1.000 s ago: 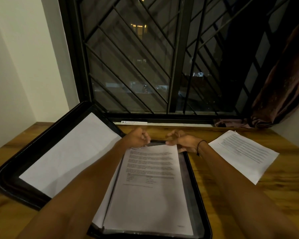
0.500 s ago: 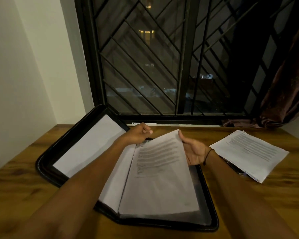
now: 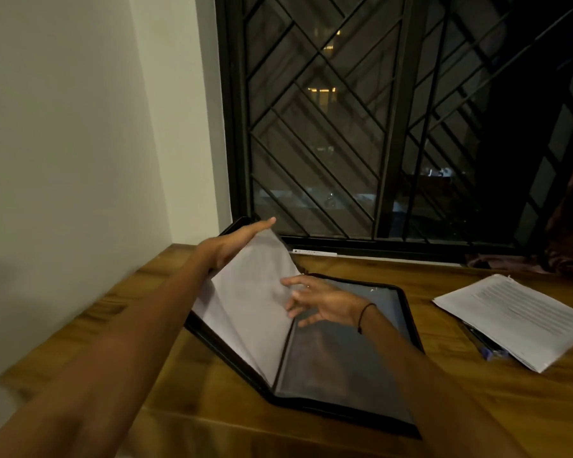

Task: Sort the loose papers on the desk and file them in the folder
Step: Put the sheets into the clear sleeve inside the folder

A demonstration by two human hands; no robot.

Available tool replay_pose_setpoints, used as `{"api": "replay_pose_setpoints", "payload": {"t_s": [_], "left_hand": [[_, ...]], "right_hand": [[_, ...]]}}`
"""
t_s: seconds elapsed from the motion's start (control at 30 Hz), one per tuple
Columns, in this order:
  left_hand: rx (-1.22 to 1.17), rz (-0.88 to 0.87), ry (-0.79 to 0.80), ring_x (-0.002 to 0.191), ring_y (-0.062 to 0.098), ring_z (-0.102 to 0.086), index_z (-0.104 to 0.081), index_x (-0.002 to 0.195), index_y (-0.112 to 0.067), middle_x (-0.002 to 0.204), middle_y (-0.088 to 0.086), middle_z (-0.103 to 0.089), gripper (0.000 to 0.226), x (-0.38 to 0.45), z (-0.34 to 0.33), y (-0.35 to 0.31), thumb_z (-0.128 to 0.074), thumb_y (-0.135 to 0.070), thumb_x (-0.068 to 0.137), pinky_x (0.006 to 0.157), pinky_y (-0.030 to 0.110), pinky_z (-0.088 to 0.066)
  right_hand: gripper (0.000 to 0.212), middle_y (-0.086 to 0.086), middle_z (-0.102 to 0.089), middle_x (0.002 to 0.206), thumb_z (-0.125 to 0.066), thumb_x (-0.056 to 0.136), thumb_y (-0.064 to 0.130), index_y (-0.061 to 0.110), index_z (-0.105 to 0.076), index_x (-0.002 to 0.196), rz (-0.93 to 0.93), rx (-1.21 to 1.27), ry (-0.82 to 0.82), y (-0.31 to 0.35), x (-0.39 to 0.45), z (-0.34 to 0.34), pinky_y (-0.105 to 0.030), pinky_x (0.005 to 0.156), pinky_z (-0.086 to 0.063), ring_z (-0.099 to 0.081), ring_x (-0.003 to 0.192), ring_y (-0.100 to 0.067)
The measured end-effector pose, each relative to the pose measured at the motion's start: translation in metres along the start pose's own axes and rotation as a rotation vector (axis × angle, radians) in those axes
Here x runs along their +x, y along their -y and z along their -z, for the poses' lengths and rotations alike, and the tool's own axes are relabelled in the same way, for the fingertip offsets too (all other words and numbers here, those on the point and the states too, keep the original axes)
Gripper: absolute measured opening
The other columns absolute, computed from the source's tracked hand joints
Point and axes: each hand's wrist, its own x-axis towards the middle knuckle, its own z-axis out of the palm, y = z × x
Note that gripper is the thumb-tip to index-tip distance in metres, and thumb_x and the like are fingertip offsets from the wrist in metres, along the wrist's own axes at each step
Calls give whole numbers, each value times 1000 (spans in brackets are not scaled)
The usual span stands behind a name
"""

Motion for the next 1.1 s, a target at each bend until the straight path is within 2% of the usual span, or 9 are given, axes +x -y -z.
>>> {"api": "replay_pose_setpoints", "payload": {"t_s": [0.1,0.17,0.23,0.37,0.5,0.63,0.73,0.9,1.1], "left_hand": [[424,12,-43,111,31,-71,-54,138,-17,126,12,-70,84,-9,24,-1,-88,-48,68,101,50,-55],[724,44,-153,116,26,-65,-47,141,-18,135,8,-63,84,-7,32,2,-89,-34,71,103,47,-54],[887,74,-220,122,27,-58,-39,148,-16,142,8,-55,88,-6,34,6,-88,-26,76,106,42,-50],[1037,144,-299,135,33,-48,-8,160,-13,153,13,-41,116,-2,25,14,-87,-31,77,105,41,-47],[1282,67,-429,147,36,-30,-13,160,-18,163,15,-22,112,6,2,30,-81,-48,78,112,50,-41],[1342,-54,-423,148,36,-29,-34,155,-21,160,14,-30,84,30,-30,49,-67,-58,87,116,56,-32],[1395,-118,-370,142,33,-35,-41,151,-25,156,10,-37,71,48,-58,60,-58,-60,91,115,52,-31],[1243,-278,-290,131,30,-46,-53,137,-27,141,6,-47,56,76,-101,72,-63,-53,88,108,49,-37],[1013,-445,-219,133,27,-48,-53,138,-24,144,3,-52,52,118,-166,63,-64,-44,91,109,43,-41]], "right_hand": [[63,-5,-59,108,-80,90,27,26,-49,146,48,-338,-159,-4,15,-22,-36,92,-59,-63,99,-16],[68,2,-50,117,-83,87,31,24,-49,145,107,-517,-260,-11,25,-28,-31,101,-51,-54,110,-16],[73,-2,-43,134,-82,85,43,26,-48,148,135,-668,-308,-21,35,-27,-35,115,-40,-44,129,-21],[86,-3,-43,146,-64,78,72,34,-44,152,97,-812,-302,-39,46,-25,-43,123,-29,-34,141,-21],[94,3,-43,146,-56,73,89,37,-45,151,132,-801,-313,-49,48,-22,-43,123,-29,-37,141,-17],[91,5,-47,144,-60,72,86,34,-51,146,179,-770,-333,-53,48,-20,-36,119,-34,-41,138,-14],[57,1,-56,132,-77,84,53,26,-64,132,194,-758,-416,-52,44,-14,-33,111,-43,-51,127,-15],[5,5,-63,105,-73,86,24,26,-69,90,207,-780,-679,-56,19,9,-40,90,-55,-59,102,-15],[14,-2,-66,96,-62,88,14,26,-57,82,46,-874,-897,-64,-40,57,-42,76,-55,-64,94,-25]]}}
